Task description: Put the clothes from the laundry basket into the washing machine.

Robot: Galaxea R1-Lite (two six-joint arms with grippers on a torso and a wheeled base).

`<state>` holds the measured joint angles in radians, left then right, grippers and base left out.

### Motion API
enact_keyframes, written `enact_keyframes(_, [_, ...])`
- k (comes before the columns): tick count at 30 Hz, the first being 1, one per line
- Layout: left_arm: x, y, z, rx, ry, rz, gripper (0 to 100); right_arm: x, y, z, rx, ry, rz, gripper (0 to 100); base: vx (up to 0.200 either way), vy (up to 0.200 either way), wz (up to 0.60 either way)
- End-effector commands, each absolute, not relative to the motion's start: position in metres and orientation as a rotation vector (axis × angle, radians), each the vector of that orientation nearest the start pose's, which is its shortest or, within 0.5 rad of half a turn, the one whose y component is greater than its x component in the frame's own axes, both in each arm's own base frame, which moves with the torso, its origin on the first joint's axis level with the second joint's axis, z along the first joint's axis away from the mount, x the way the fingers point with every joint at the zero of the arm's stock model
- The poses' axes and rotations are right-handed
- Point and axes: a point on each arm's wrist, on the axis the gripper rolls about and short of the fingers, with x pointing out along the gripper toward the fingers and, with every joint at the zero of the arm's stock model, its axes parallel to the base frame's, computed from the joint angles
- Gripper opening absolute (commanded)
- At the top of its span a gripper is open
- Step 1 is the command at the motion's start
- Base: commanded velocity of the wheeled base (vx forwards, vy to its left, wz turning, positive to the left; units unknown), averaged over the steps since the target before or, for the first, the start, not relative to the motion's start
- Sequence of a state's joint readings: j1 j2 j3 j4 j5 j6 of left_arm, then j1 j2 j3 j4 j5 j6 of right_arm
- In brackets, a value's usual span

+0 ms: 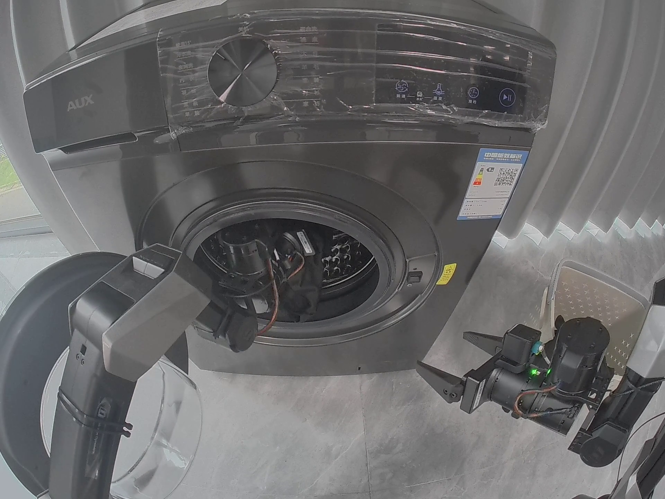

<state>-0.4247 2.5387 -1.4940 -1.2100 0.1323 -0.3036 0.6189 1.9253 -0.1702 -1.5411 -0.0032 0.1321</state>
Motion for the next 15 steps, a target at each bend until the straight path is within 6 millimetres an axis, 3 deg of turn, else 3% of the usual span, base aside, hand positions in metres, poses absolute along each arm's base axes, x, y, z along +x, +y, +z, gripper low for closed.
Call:
enact_keyframes(1, [0.49,-0.199,0.075,-0.367,-0.165,-0.248,0,0.201,0.143,0.074,0.061,0.246,0.598,100,0.0,0.0,0.0])
enact_keyframes(6, [0.509,-0.19,0.085,-0.381,-0.233,-0.179,0,0.201,0.143,0.074,0.061,0.248,0.599,100,0.0,0.0,0.0])
enact_keyframes(15, [0.512,-0.196,0.075,-0.373,-0.205,-0.18,0,0.201,0.143,0.073,0.06,0.249,0.598,100,0.0,0.0,0.0])
